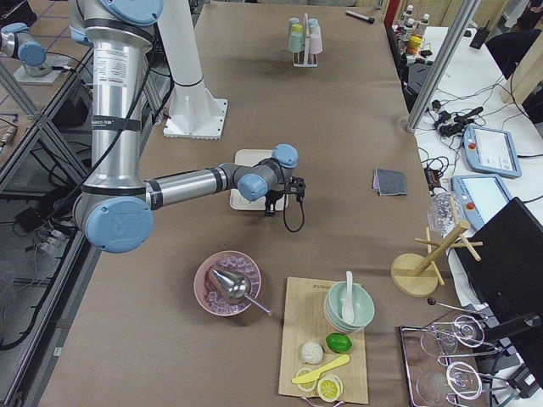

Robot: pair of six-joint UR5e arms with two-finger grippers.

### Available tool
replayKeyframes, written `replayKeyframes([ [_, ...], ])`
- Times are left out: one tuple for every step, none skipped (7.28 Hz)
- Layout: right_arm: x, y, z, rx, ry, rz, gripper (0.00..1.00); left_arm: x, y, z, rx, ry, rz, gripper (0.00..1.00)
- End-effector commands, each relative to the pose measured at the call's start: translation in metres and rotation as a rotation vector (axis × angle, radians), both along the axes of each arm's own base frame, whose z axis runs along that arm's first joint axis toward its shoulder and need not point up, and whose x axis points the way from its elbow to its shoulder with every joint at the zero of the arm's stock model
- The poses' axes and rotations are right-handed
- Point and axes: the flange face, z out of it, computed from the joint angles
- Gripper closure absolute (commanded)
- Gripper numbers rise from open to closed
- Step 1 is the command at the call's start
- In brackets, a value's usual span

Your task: Pick up and place green cup on tray

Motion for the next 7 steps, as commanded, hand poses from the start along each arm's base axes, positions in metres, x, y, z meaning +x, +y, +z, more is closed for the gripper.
replayKeyframes([
  [-0.001,0.0,0.001,-0.008,0.0,-0.001,0.55,0.006,0.025,-0.024,0.011,0.008,-0.007,0.02],
  [-0.001,0.0,0.002,-0.008,0.0,-0.001,0.55,0.017,0.022,-0.046,0.041,0.014,0.006,0.02],
  [-0.004,0.0,0.004,-0.012,0.004,-0.003,0.55,0.039,0.022,-0.082,0.104,0.025,0.056,0.02],
  [-0.005,-0.001,0.005,-0.014,0.005,-0.003,0.56,0.066,0.032,-0.097,0.072,0.081,0.08,0.02],
  [-0.005,0.0,0.005,-0.014,0.005,-0.004,0.63,0.087,0.032,-0.11,0.047,0.11,0.084,0.02],
  [-0.005,0.0,0.005,-0.014,0.005,-0.004,0.73,0.107,0.034,-0.127,0.04,0.124,0.097,0.02],
  [-0.005,0.0,0.004,-0.017,0.005,-0.003,0.81,0.133,0.039,-0.15,0.011,0.147,0.098,0.02],
])
